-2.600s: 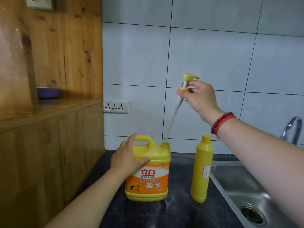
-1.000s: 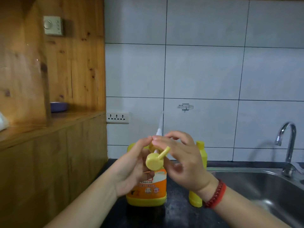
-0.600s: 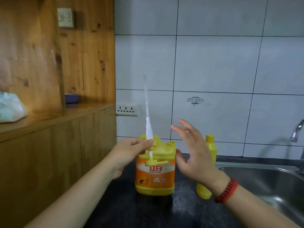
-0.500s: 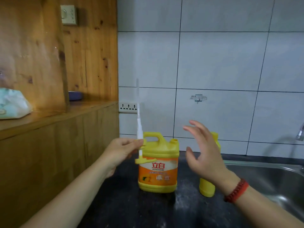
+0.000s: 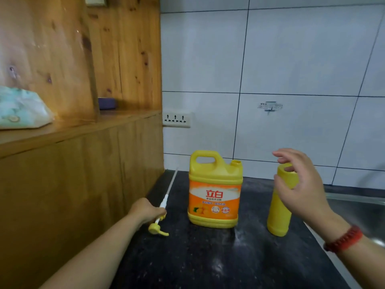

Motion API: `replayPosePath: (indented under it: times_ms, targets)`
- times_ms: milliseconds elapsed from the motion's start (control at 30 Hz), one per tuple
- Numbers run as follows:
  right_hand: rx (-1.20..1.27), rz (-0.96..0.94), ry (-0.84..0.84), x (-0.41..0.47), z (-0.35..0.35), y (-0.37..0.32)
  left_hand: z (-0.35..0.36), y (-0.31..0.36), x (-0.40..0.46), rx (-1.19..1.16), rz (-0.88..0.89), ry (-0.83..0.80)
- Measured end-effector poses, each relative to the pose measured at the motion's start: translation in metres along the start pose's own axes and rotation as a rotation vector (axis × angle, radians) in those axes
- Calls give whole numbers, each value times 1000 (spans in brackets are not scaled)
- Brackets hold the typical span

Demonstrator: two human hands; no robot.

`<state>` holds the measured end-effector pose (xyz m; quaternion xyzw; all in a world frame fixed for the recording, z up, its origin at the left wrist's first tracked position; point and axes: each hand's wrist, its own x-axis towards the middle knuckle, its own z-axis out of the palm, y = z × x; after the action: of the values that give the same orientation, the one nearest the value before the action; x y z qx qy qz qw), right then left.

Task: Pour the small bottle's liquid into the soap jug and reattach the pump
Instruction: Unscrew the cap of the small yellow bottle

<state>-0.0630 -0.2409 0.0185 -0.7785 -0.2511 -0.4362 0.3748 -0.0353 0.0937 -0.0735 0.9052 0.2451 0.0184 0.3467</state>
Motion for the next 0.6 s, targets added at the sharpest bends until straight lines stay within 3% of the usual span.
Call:
replayPosePath:
  times_ms: [600]
  targets:
    - [-72, 136, 36, -1, -24, 41, 27, -3, 34, 232, 2, -3]
